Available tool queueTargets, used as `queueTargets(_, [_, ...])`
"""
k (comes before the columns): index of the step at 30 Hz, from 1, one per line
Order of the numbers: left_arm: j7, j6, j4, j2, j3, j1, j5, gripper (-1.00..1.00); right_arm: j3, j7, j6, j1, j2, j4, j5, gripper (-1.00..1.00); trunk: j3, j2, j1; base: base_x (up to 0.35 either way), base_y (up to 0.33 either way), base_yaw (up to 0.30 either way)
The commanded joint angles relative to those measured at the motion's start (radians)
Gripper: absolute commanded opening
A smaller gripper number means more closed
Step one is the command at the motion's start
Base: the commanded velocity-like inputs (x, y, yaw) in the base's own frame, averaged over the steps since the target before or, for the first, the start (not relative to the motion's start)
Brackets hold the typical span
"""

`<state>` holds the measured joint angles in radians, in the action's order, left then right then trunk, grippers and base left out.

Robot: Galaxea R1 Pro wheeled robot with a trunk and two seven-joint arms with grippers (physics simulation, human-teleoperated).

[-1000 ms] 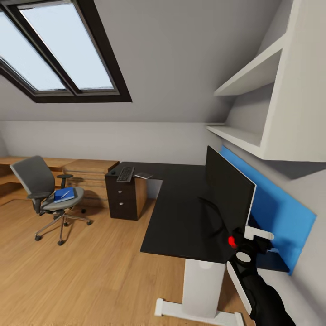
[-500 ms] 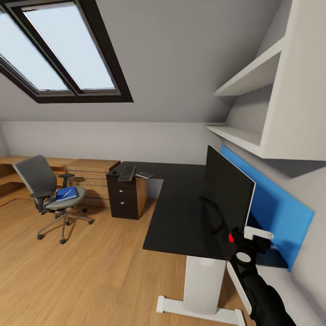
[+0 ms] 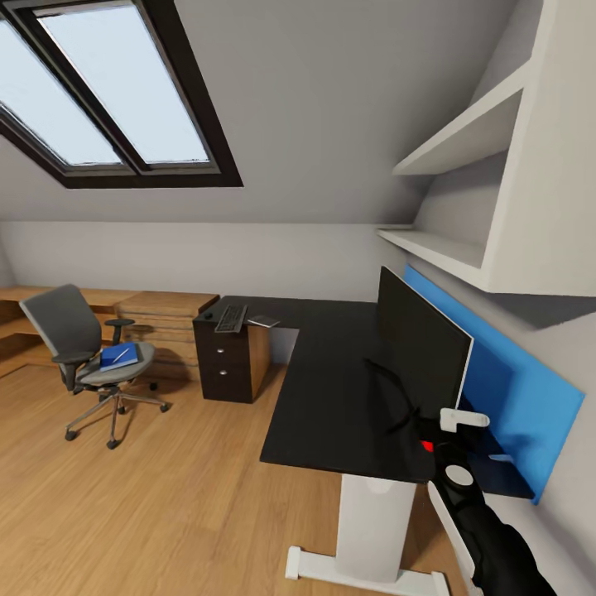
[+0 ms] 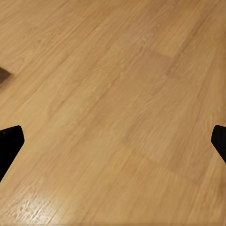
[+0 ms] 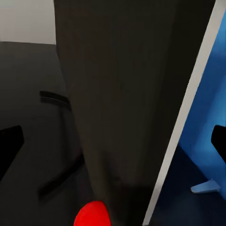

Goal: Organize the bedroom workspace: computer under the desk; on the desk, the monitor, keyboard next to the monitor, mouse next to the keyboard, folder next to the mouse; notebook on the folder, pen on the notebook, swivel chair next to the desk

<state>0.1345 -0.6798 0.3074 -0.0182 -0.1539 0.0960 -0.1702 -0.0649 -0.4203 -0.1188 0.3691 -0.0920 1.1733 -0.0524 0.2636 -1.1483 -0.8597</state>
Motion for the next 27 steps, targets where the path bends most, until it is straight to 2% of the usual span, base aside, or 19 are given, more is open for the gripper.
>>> queueTargets(1, [0.002,-0.001,0.001,0.000,0.004,0.000,-0.005,1.00,-0.004,-0.003,0.006,0.001,-0.005,0.000,-0.006,1.00,0.001,-0.001,0.000,0.219,0.000,0.000])
queueTargets(18, [0.002,-0.001,-0.001,0.001,0.004,0.001,-0.005,1.00,-0.003,0.000,0.033,0.001,-0.012,-0.003,-0.007,1.00,0.001,-0.001,0.000,0.095,0.000,0.000])
queueTargets(27, [0.002,-0.001,-0.001,0.000,0.004,0.000,-0.006,1.00,-0.003,0.000,0.033,0.001,-0.011,-0.003,-0.006,1.00,0.001,-0.001,0.000,-0.020,0.033,0.000])
